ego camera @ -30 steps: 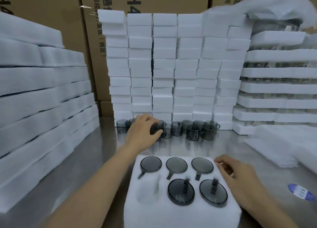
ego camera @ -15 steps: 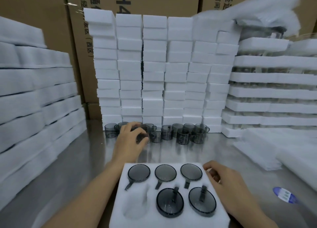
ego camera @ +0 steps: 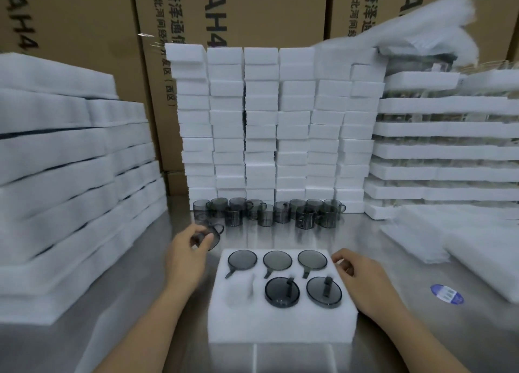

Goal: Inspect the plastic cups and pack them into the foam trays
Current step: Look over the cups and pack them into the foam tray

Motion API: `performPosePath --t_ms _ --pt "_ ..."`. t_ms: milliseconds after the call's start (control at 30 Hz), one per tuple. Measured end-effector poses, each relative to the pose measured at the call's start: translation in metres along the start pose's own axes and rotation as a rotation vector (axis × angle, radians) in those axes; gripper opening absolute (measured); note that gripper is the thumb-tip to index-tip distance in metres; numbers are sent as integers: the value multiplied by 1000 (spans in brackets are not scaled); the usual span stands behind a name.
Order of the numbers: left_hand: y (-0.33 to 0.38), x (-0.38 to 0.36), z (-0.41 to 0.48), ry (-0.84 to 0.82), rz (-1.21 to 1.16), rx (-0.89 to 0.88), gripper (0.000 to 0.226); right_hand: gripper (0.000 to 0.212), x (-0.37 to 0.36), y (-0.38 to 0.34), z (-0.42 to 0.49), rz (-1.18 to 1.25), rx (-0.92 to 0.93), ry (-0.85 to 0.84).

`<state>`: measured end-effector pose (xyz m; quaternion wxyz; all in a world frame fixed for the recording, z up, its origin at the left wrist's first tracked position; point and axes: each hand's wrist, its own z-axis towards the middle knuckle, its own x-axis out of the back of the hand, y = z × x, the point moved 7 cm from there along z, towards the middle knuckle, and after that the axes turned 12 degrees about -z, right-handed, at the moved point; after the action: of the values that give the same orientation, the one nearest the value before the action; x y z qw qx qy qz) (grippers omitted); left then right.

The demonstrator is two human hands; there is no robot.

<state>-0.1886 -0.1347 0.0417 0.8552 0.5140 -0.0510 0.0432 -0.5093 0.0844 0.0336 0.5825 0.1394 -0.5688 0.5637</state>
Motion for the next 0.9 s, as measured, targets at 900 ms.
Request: performPosePath --t_ms 900 --pt "213 29 -95 163 -283 -777 61 15 7 -6 -15 -25 3 20"
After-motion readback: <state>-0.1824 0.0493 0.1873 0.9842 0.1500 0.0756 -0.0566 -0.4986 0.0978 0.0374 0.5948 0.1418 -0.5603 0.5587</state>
